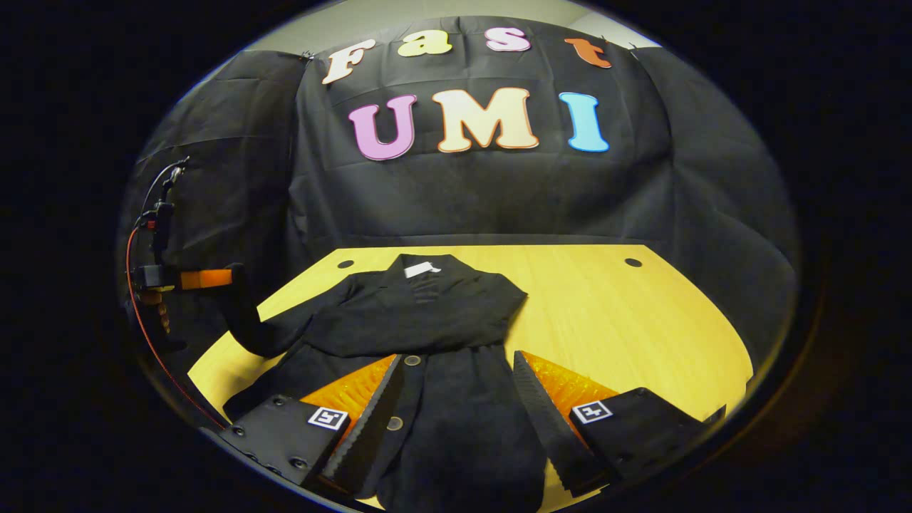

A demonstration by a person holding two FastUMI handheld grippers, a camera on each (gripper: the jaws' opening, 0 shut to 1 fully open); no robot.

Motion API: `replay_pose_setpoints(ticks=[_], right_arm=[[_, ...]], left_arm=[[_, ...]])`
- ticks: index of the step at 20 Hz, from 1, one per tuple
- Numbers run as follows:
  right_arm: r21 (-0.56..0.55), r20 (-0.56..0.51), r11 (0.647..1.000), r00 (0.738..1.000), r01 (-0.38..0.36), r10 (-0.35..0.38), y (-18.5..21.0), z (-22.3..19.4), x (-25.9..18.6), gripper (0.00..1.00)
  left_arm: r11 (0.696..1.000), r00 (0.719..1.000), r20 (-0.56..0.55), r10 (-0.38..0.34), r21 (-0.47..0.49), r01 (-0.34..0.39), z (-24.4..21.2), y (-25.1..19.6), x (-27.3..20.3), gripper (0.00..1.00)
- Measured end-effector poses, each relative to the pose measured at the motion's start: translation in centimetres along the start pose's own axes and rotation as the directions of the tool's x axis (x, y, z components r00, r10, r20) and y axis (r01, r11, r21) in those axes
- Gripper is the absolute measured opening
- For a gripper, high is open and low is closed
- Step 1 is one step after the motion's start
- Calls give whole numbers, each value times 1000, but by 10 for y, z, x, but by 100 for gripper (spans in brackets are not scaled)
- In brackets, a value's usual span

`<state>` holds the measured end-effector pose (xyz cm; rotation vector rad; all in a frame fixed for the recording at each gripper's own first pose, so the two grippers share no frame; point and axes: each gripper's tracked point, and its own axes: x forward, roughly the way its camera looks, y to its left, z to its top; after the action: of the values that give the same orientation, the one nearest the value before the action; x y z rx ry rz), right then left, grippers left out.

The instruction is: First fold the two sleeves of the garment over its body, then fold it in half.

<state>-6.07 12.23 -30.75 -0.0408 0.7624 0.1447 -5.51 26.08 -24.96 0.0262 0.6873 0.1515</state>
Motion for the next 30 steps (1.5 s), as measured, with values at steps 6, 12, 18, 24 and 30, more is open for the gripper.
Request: replay_pose_setpoints(ticks=[6, 12, 18, 24, 30], right_arm=[[68, 11, 990, 992, 122, -123, -51, -2, -22, 98], [142, 4, 959, 969, 245, -248, -92, -15, -52, 94], [200, -18, 917, 937, 344, -348, -114, -30, -77, 98], [240, -43, 886, 917, 396, -398, -115, -40, -86, 98], [241, -7, 896, 924, 372, -381, -93, -29, -77, 98]], left_arm=[[980, 983, 20, -182, 83, 180, 32, -90, 37, 0], [933, 940, -21, -340, 116, 340, 42, -180, 69, 0], [873, 889, -60, -453, 174, 456, 42, -256, 93, 0], [819, 842, -132, -524, 196, 540, 29, -310, 108, 0], [798, 812, -119, -572, 150, 584, 31, -319, 96, 61]])
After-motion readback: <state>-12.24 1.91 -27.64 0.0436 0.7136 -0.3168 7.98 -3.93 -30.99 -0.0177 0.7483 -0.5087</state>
